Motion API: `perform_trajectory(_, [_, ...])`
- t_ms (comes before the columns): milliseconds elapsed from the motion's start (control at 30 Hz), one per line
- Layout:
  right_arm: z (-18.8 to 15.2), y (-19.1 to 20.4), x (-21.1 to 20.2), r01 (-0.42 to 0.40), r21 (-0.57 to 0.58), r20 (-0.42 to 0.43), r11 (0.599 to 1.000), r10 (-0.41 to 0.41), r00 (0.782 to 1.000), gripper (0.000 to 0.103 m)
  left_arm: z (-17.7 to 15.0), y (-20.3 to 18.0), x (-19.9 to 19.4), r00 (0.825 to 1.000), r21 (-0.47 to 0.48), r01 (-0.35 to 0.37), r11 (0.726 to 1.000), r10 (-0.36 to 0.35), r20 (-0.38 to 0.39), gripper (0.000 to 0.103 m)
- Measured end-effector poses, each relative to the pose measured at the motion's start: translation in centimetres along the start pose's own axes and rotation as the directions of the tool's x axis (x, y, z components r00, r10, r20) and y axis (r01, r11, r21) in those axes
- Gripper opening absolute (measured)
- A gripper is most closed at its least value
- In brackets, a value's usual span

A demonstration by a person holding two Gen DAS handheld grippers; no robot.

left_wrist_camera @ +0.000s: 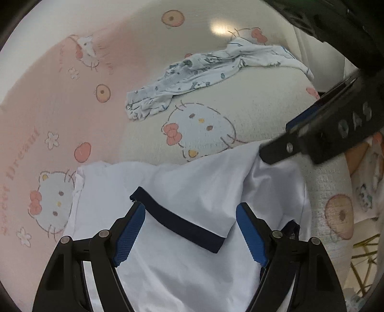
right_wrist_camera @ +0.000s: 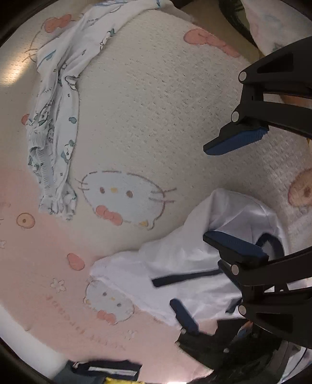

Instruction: Fold clothes

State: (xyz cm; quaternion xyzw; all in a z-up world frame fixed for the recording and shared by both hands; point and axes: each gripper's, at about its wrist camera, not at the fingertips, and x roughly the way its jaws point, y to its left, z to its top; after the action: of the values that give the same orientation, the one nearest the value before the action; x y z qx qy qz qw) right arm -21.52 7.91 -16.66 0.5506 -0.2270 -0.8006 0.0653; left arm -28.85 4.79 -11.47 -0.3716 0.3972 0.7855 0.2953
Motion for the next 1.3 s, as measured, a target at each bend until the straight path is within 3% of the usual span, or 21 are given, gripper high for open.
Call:
perform_trajectory(100, [-0.2,0.5,0.8,0.011,-0.043,-0.043,0.999,-0.013,0.999,0.065,0.4,-0.7,0.2,1.0,0.043,0.005,0.999,-0.006,0.012,0.077])
perform_trajectory(300, [0.2,0.0,1.3,-0.019,-0.011,-0.025,1.0,0.019,1.0,0.065,0.9,-2.4,1.0,0.995,0.136,-0.091,0.987,0.086,0.04,0.077])
perform_trajectory(367, [0.5,0.0,1.3,-0.027,-0.016,-0.011,1.0,0.027,1.0,0.059,1.1,-2.7,1.8,0.993,0.153,-0.121,0.981,0.116,0.037,0.077])
perform_trajectory(433, [0.6,-0.1,1.6,-0.043,-0.009,-0.007,0.999,0.042,0.999,0.046,1.4,-2.6,2.2,0.991,0.136,-0.132,0.982,0.129,0.035,0.077])
perform_trajectory(567, [1.0,0.4,1.8,-0.073,0.003,-0.006,0.997,0.073,0.997,0.042,1.9,-2.3,2.3,0.992,0.116,-0.118,0.986,0.113,0.05,0.075])
perform_trajectory(633, [1.0,0.4,1.9,-0.076,-0.001,-0.016,0.997,0.076,0.997,0.034,1.8,-2.2,2.6,0.995,0.126,-0.093,0.988,0.088,0.041,0.058])
perform_trajectory(700, [0.9,0.4,2.1,-0.079,-0.005,-0.025,0.997,0.079,0.997,0.029,1.6,-1.9,3.2,0.999,0.125,-0.047,0.991,0.047,0.004,0.018])
perform_trajectory(733, [0.9,0.4,2.1,-0.081,-0.007,-0.029,0.997,0.081,0.996,0.029,1.5,-1.7,3.5,1.0,0.115,-0.021,0.993,0.023,-0.017,0.013])
perform_trajectory(767, [0.9,0.4,2.0,-0.1,-0.007,-0.029,0.995,0.1,0.995,0.029,1.4,-1.6,3.7,0.999,0.107,0.002,0.994,0.002,-0.036,0.011])
perform_trajectory(867, [0.8,0.8,2.0,-0.083,-0.024,-0.034,0.996,0.082,0.996,0.029,1.3,-1.7,3.4,0.999,0.124,-0.026,0.992,0.031,-0.036,0.007])
perform_trajectory(1067, [0.5,2.2,2.7,-0.044,-0.105,-0.06,0.994,0.038,0.997,0.029,0.5,-0.5,2.3,0.996,0.008,-0.051,0.999,0.051,-0.073,0.003])
perform_trajectory(1167, [0.1,3.3,2.8,-0.004,-0.169,-0.062,0.986,-0.006,0.998,0.028,-0.7,0.2,1.8,0.996,-0.082,-0.009,0.997,0.002,-0.086,0.003])
perform_trajectory(1233, [-0.2,3.8,3.1,0.019,-0.194,-0.079,0.981,-0.035,0.996,0.012,-1.3,0.4,1.8,0.995,-0.095,-0.002,0.995,-0.008,-0.098,0.003])
perform_trajectory(1300, [-0.6,4.3,3.3,0.052,-0.223,-0.097,0.973,-0.075,0.992,0.01,-1.9,0.6,1.8,0.994,-0.108,0.006,0.994,-0.018,-0.11,0.003])
